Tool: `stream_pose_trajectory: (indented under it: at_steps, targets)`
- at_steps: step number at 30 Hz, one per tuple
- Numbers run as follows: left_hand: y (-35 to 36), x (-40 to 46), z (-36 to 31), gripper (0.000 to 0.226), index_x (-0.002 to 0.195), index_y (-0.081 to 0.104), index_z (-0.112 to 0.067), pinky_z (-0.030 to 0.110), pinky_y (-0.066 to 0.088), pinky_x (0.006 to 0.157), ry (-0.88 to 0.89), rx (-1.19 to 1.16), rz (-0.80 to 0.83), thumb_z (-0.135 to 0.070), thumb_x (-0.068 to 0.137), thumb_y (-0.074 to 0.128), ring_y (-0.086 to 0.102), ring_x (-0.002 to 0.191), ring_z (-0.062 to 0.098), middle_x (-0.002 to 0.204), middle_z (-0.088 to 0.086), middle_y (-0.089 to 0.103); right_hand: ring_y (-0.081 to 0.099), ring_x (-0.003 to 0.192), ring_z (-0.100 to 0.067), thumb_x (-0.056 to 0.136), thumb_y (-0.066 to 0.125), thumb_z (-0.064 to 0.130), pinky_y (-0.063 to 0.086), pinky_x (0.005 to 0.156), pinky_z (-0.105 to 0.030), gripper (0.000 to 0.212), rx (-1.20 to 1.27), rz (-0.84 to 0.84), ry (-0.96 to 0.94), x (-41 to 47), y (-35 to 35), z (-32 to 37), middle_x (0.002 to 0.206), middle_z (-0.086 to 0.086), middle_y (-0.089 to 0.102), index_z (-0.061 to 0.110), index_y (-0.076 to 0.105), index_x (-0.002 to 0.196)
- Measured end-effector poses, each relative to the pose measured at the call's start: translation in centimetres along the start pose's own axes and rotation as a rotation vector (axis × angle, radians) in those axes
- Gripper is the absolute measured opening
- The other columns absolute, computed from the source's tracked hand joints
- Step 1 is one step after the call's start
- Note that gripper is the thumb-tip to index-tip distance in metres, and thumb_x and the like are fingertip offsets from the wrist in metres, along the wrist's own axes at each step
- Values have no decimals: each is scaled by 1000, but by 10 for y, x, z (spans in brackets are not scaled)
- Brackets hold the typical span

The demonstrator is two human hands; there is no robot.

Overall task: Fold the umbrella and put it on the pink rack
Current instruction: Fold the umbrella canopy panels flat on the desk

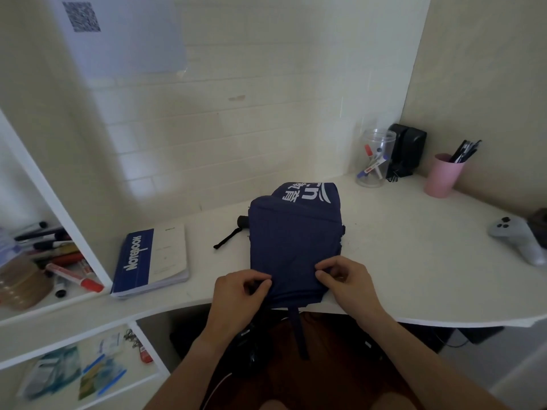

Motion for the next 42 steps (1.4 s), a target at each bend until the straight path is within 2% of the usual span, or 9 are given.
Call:
stream_pose_trajectory:
  at_steps: [10, 15, 18, 21, 26, 30, 36, 39, 42]
  targets:
    - [6, -3, 12, 23, 113, 76, -32, 7, 34, 73, 83, 226, 11, -40, 93, 69, 47, 88, 2, 88, -13, 68, 63, 72, -3, 88, 75, 21, 43, 64, -7, 15, -388, 112, -125, 0, -5, 5, 73, 10, 66, 26, 74, 102]
    - [9, -7, 11, 19, 102, 79, -26, 25, 44, 73, 174, 388, -21, -38, 89, 72, 45, 81, 8, 82, -8, 58, 52, 94, -14, 88, 72, 34, 48, 82, -27, 21, -531, 149, -161, -1, -5, 2, 78, 13, 65, 35, 66, 108]
    - [4, 1, -1, 17, 97, 74, -20, 37, 53, 86, 351, 448, -12, -31, 83, 71, 50, 105, 18, 110, 2, 54, 48, 98, -15, 88, 70, 43, 43, 84, -26, 25, -640, 152, -199, 0, -8, 4, 92, 9, 60, 35, 67, 111]
    - [10, 18, -11, 53, 137, 58, -23, 38, 26, 125, 549, 442, 326, -16, 84, 56, 22, 153, 23, 164, 4, 30, 47, 104, -16, 87, 69, 46, 42, 87, -25, 28, -706, 197, -191, 1, -8, 6, 103, 6, 54, 35, 68, 113]
    - [23, 24, -2, 63, 162, 13, -32, 28, -2, 127, 498, 562, 641, -26, 103, 34, -4, 156, 10, 172, -4, 2, 55, 109, -21, 80, 73, 38, 52, 93, -36, 38, -844, 113, -486, 5, -3, 27, 118, 2, 59, 26, 69, 116]
    - [22, 25, 6, 62, 161, 8, -41, 24, -8, 123, 497, 571, 656, -27, 104, 31, -9, 156, 8, 171, -7, -4, 18, 155, -18, 104, 25, 49, 15, 125, -33, 62, -915, 323, -595, 1, 19, 10, 165, 3, 24, 21, 25, 159]
    - [16, 31, 7, 47, 154, 30, -50, 24, 11, 125, 293, 352, 611, -53, 108, 22, 13, 153, 0, 166, -19, 19, -18, 152, -6, 101, 3, 61, -11, 123, -27, 66, -988, 475, -484, -1, 12, -17, 164, 12, -16, 28, -11, 156]
    - [23, 27, 6, 56, 158, 28, -40, 33, 34, 117, 437, 573, 424, -59, 106, 21, 36, 146, 11, 162, -9, 37, -7, 153, -3, 103, 22, 60, 1, 126, -30, 67, -907, 562, -429, -1, 11, -6, 165, 14, -6, 30, 1, 159]
    - [34, 16, 16, 57, 159, 25, -37, 36, 32, 117, 458, 654, 386, -58, 107, 15, 35, 149, 18, 165, -2, 34, 56, 125, -5, 93, 58, 55, 43, 109, -29, 45, -490, 255, -293, 22, -12, 35, 140, 14, 60, 32, 64, 131]
Point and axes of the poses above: each hand's wrist, its own x-axis towards the middle knuckle, its own y-axis out of the palm, z = x × y, the point moved 3 cm from there along x, towards the middle knuckle
